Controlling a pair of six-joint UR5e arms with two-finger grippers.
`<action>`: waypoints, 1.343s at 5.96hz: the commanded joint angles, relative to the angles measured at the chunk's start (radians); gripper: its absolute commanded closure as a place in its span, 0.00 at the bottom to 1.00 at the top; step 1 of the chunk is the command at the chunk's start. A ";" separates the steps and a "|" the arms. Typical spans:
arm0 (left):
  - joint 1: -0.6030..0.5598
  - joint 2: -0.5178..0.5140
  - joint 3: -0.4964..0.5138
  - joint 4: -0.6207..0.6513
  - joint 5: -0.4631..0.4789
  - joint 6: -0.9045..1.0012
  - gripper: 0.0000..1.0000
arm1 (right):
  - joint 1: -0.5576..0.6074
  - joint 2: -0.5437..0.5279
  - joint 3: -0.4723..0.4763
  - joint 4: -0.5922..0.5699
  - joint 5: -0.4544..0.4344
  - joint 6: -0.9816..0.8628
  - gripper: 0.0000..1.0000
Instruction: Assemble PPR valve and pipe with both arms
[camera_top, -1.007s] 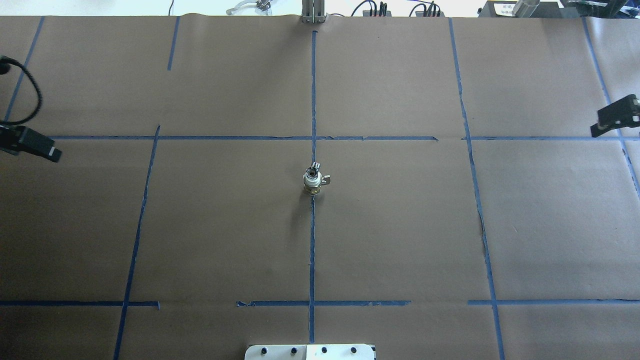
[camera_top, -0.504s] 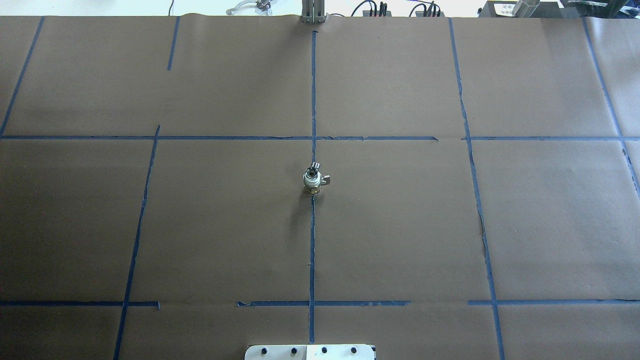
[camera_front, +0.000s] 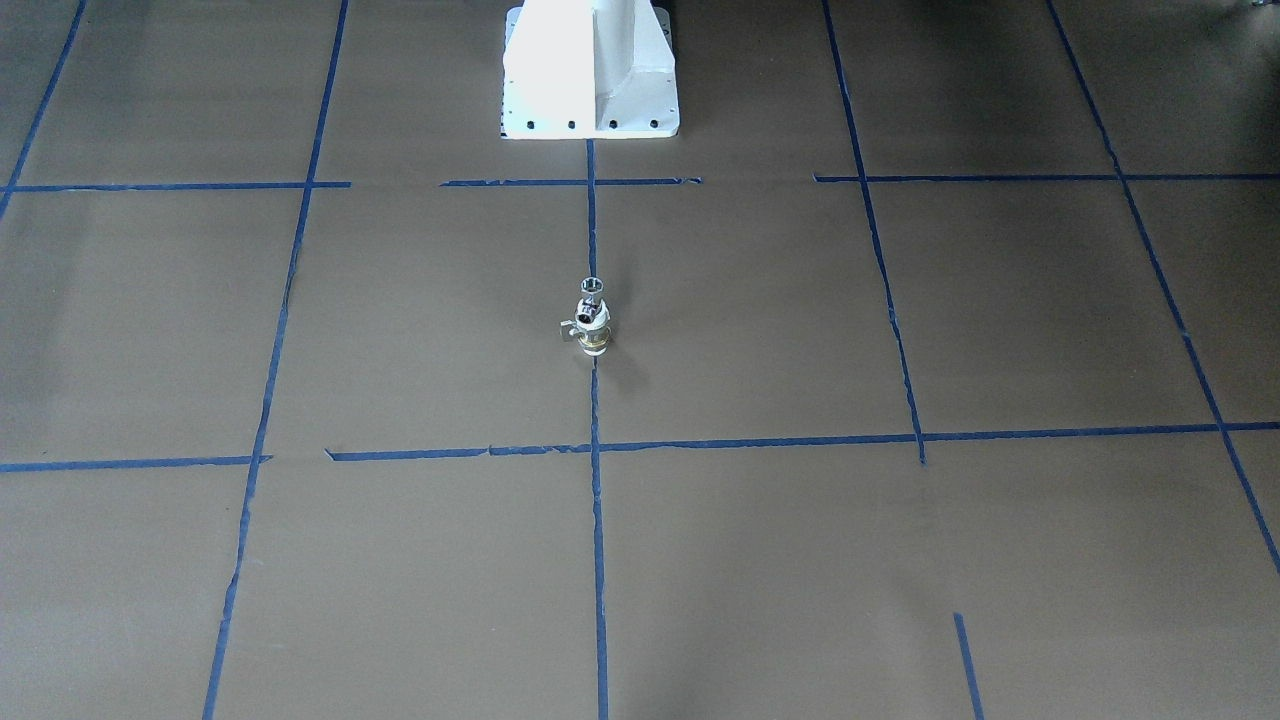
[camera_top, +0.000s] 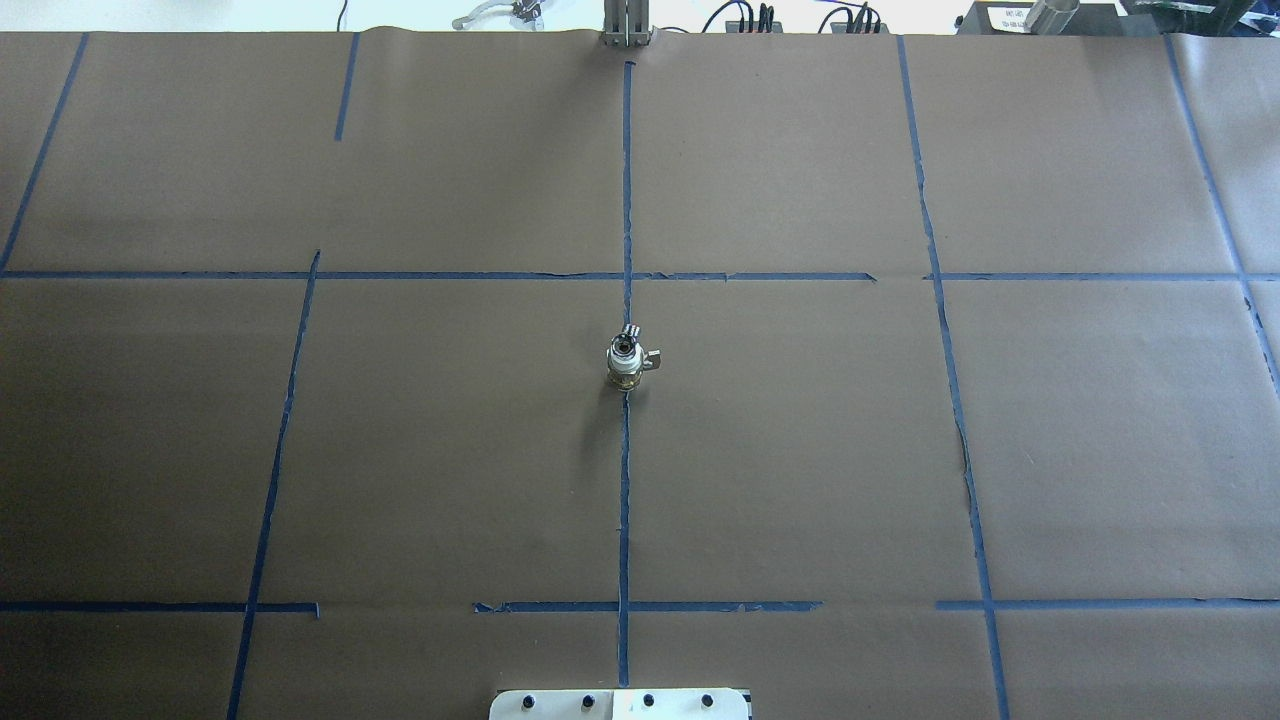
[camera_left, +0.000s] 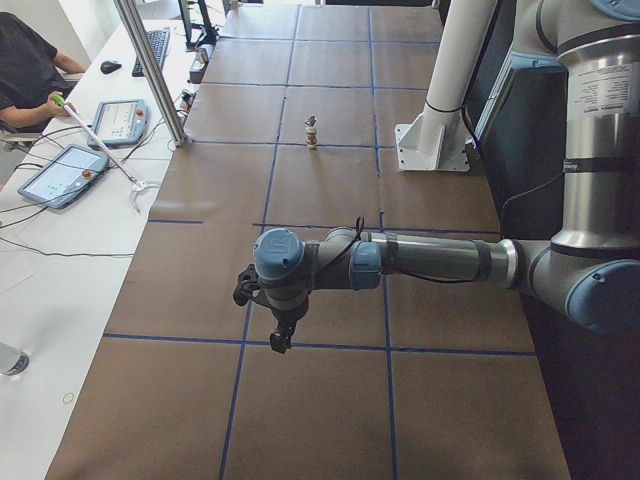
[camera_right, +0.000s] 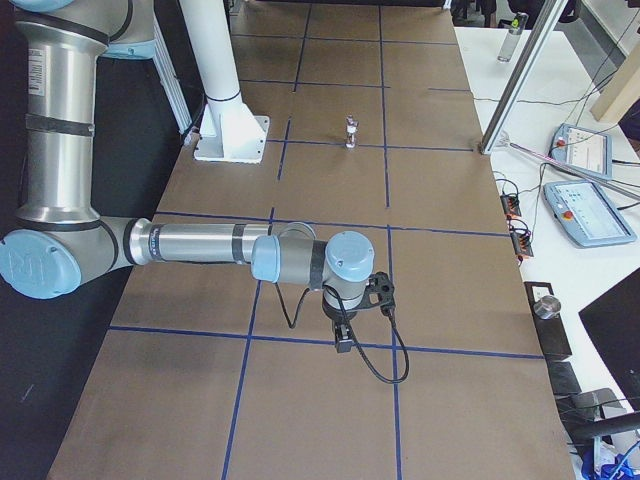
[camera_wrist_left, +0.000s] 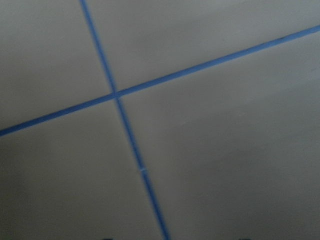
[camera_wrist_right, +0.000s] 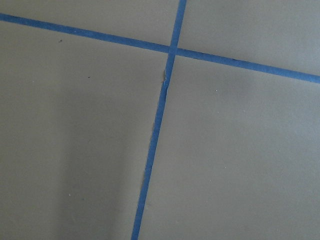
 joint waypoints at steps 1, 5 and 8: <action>-0.006 -0.016 0.067 0.008 -0.001 -0.014 0.00 | -0.048 0.019 -0.005 0.001 0.000 0.026 0.00; -0.004 -0.013 0.046 -0.010 -0.002 -0.180 0.00 | -0.067 0.018 -0.015 0.009 0.011 0.066 0.00; 0.005 -0.019 -0.011 -0.006 0.010 -0.172 0.00 | -0.067 0.045 -0.015 0.008 0.015 0.068 0.00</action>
